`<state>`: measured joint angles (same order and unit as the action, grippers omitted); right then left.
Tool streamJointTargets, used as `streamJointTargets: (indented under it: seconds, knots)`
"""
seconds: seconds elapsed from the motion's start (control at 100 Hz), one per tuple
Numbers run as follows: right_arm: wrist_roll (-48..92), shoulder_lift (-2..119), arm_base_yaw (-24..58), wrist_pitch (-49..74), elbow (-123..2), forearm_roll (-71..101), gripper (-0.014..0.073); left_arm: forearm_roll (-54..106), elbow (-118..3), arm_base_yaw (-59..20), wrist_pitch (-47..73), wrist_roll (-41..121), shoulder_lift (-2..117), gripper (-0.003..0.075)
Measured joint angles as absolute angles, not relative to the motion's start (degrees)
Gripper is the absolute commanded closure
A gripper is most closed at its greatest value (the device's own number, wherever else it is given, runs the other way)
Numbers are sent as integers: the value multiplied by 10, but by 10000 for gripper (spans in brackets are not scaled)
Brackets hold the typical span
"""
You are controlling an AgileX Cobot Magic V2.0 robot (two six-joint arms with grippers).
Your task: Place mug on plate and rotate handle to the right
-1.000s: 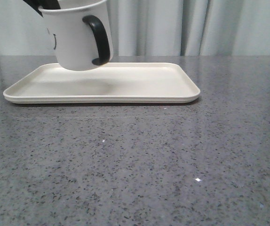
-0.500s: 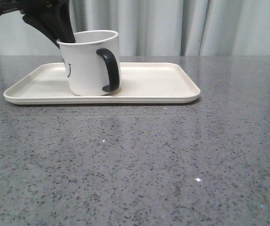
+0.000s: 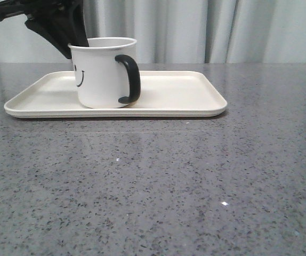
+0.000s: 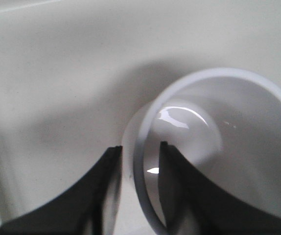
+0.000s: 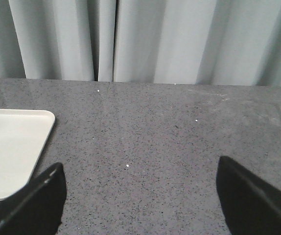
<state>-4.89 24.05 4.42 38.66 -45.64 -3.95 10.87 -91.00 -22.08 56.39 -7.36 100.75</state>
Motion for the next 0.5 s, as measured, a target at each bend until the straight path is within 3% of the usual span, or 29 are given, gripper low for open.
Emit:
streamJointTargets:
  seconds: [0.06, 0.14, 0.5]
  knots:
    - [-49, 240, 44, 387, -456, -39, -24, 109, -912, -221, 566, -74, 1008, 241]
    - [-49, 240, 44, 387, -456, -39, -24, 109, -918, -221, 570, -72, 1008, 177]
    - [-49, 240, 44, 387, -456, -39, -24, 106, -972, -221, 597, -45, 978, 171]
